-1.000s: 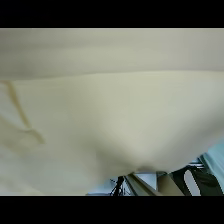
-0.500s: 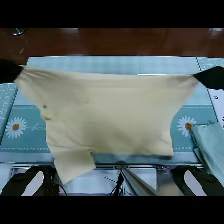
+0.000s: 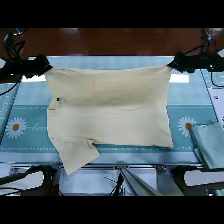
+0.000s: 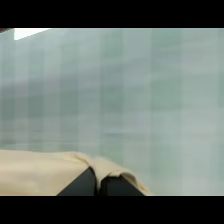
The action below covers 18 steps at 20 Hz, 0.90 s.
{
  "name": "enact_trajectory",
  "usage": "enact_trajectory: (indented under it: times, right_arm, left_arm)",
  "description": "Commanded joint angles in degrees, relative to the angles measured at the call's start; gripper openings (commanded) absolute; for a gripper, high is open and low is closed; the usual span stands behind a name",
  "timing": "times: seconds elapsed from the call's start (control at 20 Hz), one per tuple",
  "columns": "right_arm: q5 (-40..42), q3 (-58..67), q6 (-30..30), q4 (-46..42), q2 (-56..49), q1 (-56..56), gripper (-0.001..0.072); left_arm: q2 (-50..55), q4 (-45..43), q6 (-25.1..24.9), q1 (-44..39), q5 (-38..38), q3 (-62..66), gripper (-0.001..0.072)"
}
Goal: Fold the shirts.
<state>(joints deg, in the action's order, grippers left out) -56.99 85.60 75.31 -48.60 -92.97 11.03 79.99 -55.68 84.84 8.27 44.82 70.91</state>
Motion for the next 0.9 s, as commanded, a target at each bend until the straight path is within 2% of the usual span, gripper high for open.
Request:
enact_trajectory:
  times: [0.0,0.2,0.3,0.4,0.55,0.65,0.85]
  right_arm:
    - [-1.4,6.8,2.1,2.6,-9.0,-0.1,0.0023]
    - [-6.0,6.8,0.4,2.0,-9.3,-0.1,0.0024]
    - [-9.3,6.9,0.2,1.6,-9.3,0.3,0.0024]
    - [-13.8,7.8,0.2,1.6,-8.9,2.5,0.0024]
    - [-23.9,7.7,0.1,-1.4,-8.6,5.8,0.0024]
    - [-27.0,5.4,0.3,-6.8,-8.7,5.5,0.0024]
    - [-24.7,-3.2,-1.0,-7.5,-8.7,3.1,0.0024]
  left_arm:
    - [6.6,1.7,0.8,-0.2,1.0,2.5,0.0021]
    - [7.6,1.7,0.2,-0.1,8.1,2.5,0.0021]
    - [7.4,1.7,-2.3,1.0,13.0,3.0,0.0021]
    - [7.4,1.7,-2.4,3.8,20.3,4.6,0.0021]
    - [7.4,0.5,-5.9,6.5,31.7,4.1,0.0021]
    - [7.5,-2.5,-6.8,5.5,32.7,-0.2,0.0021]
    - [7.9,-4.3,-6.8,5.3,30.6,-7.2,0.0021]
